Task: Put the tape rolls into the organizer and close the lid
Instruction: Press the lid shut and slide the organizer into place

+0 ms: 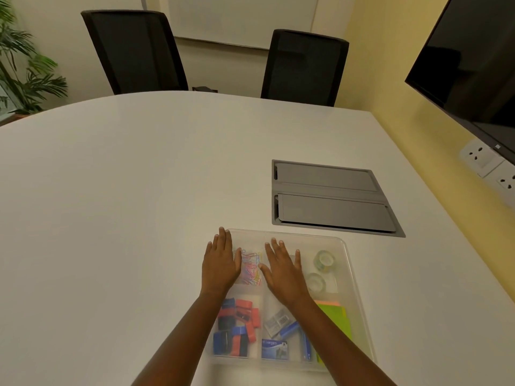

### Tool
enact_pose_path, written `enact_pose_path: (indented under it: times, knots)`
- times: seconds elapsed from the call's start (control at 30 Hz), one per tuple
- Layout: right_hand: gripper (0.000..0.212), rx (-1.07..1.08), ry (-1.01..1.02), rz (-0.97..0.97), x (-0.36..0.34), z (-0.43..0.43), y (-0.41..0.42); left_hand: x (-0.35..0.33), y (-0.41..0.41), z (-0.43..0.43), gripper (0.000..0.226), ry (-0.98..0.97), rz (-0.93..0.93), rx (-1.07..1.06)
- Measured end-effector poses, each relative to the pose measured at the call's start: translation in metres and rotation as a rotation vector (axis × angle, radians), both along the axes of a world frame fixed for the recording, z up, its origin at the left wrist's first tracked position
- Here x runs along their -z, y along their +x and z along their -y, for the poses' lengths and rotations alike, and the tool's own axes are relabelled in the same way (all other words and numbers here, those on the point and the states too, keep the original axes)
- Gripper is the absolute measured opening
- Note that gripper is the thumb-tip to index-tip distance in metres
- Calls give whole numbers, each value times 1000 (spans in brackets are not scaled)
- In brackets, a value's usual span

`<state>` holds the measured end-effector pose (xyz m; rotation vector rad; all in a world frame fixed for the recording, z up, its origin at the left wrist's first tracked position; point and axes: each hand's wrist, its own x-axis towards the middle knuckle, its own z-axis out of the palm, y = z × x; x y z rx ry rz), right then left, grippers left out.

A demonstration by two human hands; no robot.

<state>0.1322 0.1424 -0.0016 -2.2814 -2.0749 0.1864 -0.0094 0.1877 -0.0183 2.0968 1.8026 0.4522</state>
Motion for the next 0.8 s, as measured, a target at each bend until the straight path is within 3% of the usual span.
enact_pose_path:
  times: [0.13,0.27,0.43,0.57,0.63,0.8]
  knots:
    - [118,-110,-4,-81,5,-19,-15,1,1,0,70,-24,-12,-1]
    - [130,-73,-44,-86,3,-25,-18,1,1,0,71,-46,-11,-1]
    - [135,-58,-57,-121,7,-30,-18,1,2,0,71,-45,-15,-5]
    - [119,-104,-68,-126,3,-27,-4,-1,1,1,69,-37,-34,-6]
    - [123,-100,-62,-92,3,-24,11,-2,1,2,68,-29,-45,-7]
    - [127,100,-28,-42,8,-7,63,-4,1,3,65,-16,-38,-12]
